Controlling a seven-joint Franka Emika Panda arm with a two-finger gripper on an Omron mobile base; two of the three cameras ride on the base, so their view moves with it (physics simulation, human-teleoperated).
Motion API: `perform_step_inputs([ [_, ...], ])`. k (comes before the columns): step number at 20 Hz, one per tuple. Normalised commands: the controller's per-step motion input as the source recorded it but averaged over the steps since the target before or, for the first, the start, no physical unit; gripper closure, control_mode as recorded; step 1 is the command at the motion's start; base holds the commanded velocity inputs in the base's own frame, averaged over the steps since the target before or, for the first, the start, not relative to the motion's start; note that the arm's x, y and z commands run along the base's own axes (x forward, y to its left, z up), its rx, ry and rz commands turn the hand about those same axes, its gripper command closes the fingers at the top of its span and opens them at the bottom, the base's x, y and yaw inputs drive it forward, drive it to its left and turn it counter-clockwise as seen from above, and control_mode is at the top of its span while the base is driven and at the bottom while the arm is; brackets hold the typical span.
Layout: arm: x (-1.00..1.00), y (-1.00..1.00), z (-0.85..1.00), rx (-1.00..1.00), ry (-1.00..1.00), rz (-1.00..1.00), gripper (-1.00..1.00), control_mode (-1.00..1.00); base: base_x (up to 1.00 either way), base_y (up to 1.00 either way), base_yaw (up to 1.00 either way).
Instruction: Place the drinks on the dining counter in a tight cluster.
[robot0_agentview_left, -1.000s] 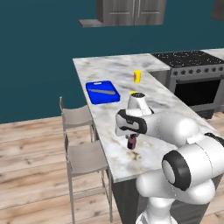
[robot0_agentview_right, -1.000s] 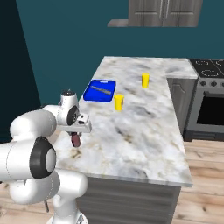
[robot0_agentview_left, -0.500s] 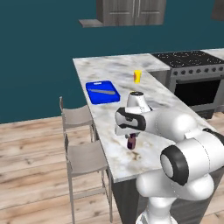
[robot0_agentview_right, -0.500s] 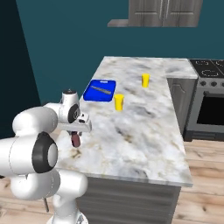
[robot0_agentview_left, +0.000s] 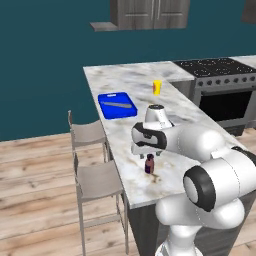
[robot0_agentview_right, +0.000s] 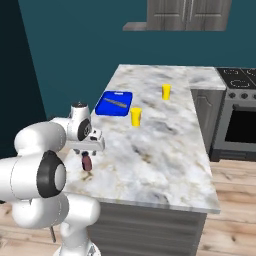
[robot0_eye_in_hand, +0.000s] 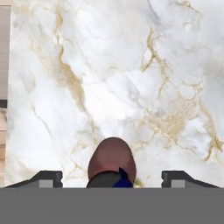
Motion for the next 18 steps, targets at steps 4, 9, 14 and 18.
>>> perform_step_inputs([
  [4, 0.0, 0.0, 0.0, 0.0, 0.0, 0.0, -1.0, -1.0, 0.0, 0.0, 0.0],
  [9, -0.46, -0.02, 0.29, 0.01, -0.13, 0.0, -1.0, -1.0, 0.0, 0.0, 0.0],
  [14, -0.98, -0.1, 0.52, 0.07, -0.24, 0.0, -1.0, -1.0, 0.0, 0.0, 0.0],
  [18, -0.84, -0.16, 0.71, 0.02, -0.09, 0.0, -1.0, -1.0, 0.0, 0.0, 0.0],
])
